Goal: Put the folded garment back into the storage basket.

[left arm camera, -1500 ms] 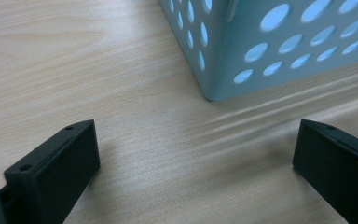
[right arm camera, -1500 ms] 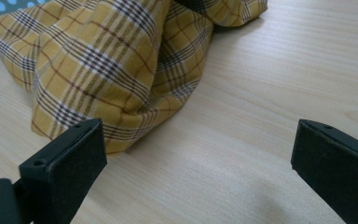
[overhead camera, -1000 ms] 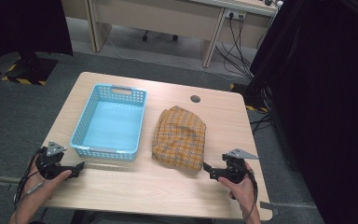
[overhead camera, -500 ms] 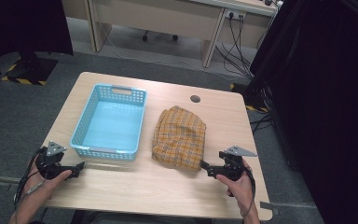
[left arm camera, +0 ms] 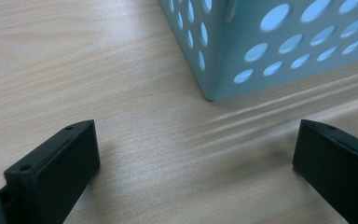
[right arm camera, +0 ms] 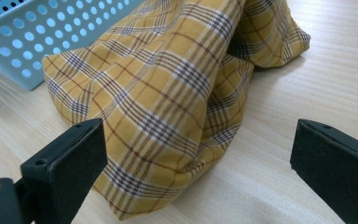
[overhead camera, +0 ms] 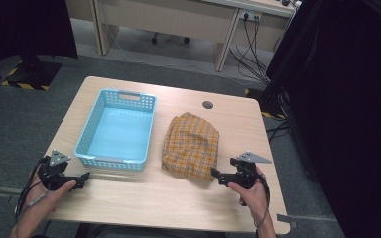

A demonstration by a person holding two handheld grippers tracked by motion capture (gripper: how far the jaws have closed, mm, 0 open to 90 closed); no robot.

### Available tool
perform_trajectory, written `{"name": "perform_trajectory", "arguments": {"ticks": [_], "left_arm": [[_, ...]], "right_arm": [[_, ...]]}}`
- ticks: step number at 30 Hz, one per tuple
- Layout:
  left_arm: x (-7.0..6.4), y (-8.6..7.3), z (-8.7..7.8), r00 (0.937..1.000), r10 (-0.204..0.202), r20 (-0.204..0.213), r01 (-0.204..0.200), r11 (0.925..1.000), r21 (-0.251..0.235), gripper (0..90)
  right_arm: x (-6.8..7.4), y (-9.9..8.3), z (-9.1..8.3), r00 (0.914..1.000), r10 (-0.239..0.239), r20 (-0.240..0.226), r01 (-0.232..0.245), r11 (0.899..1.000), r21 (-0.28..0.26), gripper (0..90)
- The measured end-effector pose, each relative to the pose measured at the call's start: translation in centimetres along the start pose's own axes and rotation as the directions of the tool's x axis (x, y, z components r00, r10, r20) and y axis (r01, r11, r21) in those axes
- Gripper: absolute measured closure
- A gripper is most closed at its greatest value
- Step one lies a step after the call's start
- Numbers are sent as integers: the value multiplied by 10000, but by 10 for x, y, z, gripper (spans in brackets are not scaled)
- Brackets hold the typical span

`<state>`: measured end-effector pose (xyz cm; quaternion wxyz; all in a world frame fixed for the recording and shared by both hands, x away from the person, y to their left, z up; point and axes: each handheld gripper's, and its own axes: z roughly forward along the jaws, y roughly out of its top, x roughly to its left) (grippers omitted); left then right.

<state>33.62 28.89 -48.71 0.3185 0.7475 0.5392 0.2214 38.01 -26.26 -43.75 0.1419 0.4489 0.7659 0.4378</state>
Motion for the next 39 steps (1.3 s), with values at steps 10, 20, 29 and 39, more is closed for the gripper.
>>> {"name": "perform_trajectory", "arguments": {"ticks": [10, 20, 29, 39], "left_arm": [[0, 0, 0, 10000, 1, 0, -1, 10000, 3, 0], [0, 0, 0, 10000, 0, -1, 0, 10000, 1, 0], [0, 0, 0, 10000, -3, -1, 3, 10000, -2, 0], [0, 0, 0, 10000, 0, -2, 0, 10000, 2, 0]], "right_arm": [[2, 4, 5, 9999, 29, -170, -30, 10000, -49, 44], [3, 12, 10, 9993, 99, -357, -104, 9998, -155, 46], [1, 18, 17, 9984, 297, -478, -308, 9992, -243, 51], [2, 27, 21, 9982, 291, -529, -308, 9990, -323, 55]]}}
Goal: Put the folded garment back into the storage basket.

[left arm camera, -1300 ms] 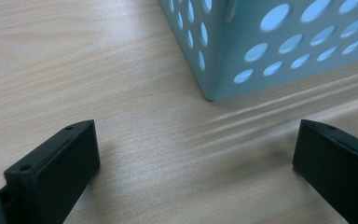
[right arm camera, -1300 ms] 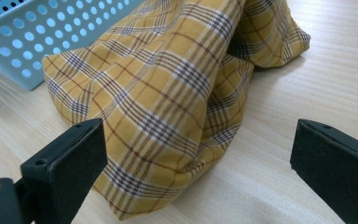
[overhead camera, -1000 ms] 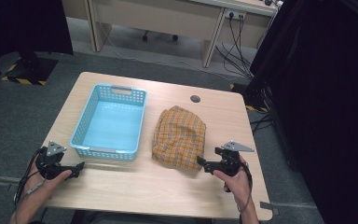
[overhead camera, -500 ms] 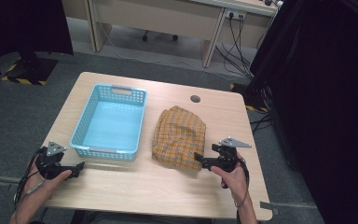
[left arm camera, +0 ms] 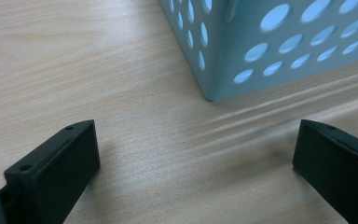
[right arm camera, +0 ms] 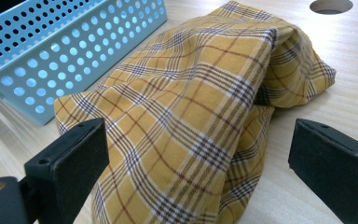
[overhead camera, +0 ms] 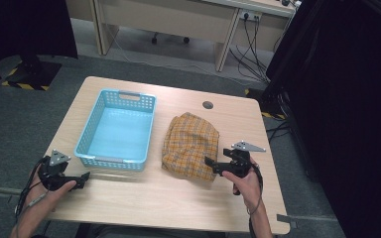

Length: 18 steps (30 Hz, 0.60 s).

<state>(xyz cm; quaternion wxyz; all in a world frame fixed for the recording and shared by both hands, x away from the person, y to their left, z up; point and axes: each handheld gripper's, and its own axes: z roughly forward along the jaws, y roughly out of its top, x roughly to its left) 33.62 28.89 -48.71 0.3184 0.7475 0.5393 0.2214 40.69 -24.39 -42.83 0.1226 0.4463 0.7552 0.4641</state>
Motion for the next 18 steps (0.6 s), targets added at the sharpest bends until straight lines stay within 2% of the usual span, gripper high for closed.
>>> {"name": "perform_trajectory", "arguments": {"ticks": [18], "left_arm": [[0, 0, 0, 10000, 1, 1, -1, 10000, 1, 0]], "right_arm": [[-1, 8, 15, 9991, 199, -367, -198, 9998, 24, 78]]}}
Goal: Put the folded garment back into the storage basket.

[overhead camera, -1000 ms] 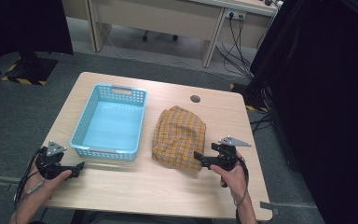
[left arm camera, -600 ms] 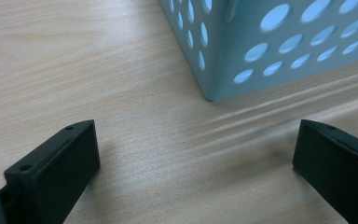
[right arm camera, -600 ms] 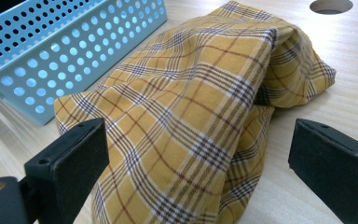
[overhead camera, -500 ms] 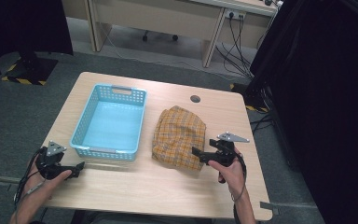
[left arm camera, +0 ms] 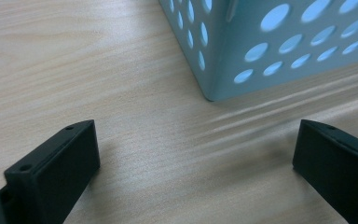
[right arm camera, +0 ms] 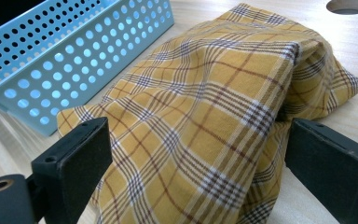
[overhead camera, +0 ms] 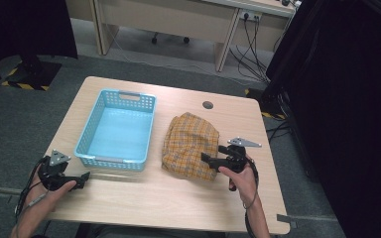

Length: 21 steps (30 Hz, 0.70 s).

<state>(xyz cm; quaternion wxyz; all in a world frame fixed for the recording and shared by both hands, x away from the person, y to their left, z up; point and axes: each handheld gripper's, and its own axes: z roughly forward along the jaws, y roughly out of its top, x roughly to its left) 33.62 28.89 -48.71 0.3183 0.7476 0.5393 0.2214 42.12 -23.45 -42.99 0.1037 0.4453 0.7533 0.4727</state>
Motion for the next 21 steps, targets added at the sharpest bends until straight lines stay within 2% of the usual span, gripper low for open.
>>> {"name": "perform_trajectory", "arguments": {"ticks": [21], "left_arm": [[0, 0, 0, 10000, -26, -19, 26, 10000, 5, 0]], "right_arm": [[-5, 6, 17, 9996, 217, -162, -215, 9997, 88, 89]]}}
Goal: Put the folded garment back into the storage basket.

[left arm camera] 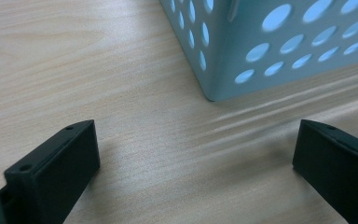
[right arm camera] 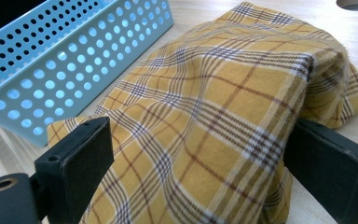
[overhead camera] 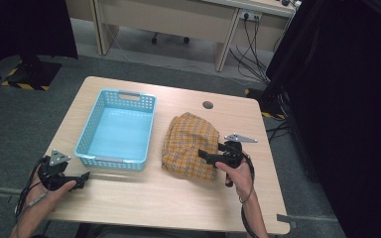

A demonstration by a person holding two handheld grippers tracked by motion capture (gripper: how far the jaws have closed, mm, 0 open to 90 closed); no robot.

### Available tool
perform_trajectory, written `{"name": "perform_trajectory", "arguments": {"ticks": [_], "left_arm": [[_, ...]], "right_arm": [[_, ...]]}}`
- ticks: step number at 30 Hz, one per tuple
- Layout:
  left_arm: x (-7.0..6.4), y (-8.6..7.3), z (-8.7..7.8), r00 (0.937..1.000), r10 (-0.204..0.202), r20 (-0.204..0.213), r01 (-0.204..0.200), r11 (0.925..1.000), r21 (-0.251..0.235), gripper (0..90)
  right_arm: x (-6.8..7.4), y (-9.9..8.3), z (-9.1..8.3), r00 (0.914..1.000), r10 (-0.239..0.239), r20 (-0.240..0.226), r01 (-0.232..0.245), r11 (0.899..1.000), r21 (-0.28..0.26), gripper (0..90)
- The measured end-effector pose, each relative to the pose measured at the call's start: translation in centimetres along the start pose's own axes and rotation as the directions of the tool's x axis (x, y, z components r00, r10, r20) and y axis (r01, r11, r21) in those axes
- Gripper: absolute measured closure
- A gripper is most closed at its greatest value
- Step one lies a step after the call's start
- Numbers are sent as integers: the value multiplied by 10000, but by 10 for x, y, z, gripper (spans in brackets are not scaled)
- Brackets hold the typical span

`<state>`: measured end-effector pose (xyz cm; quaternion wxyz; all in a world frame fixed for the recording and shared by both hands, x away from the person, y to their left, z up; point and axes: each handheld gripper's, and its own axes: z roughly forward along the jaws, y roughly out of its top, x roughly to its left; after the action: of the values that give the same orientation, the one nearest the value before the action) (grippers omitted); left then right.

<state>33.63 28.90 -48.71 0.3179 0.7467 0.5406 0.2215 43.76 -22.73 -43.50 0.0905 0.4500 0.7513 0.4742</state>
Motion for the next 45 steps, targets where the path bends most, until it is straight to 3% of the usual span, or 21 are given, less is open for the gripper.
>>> {"name": "perform_trajectory", "arguments": {"ticks": [16, 27, 36, 45], "left_arm": [[0, 0, 0, 10000, -8, -12, 8, 10000, 7, 0], [0, 0, 0, 10000, -8, -13, 8, 10000, 8, 0], [0, 0, 0, 10000, -7, -13, 7, 10000, 7, 0], [0, 0, 0, 10000, -6, -14, 6, 10000, 7, 0]], "right_arm": [[-2, 5, 17, 9998, 119, -150, -117, 9998, 137, 112], [-1, 9, 29, 9988, 311, -366, -305, 9994, 170, 192], [-3, 11, 35, 9976, 454, -524, -445, 9988, 190, 332], [-12, 5, 30, 9939, 855, -691, -875, 9958, -254, 660]]}}
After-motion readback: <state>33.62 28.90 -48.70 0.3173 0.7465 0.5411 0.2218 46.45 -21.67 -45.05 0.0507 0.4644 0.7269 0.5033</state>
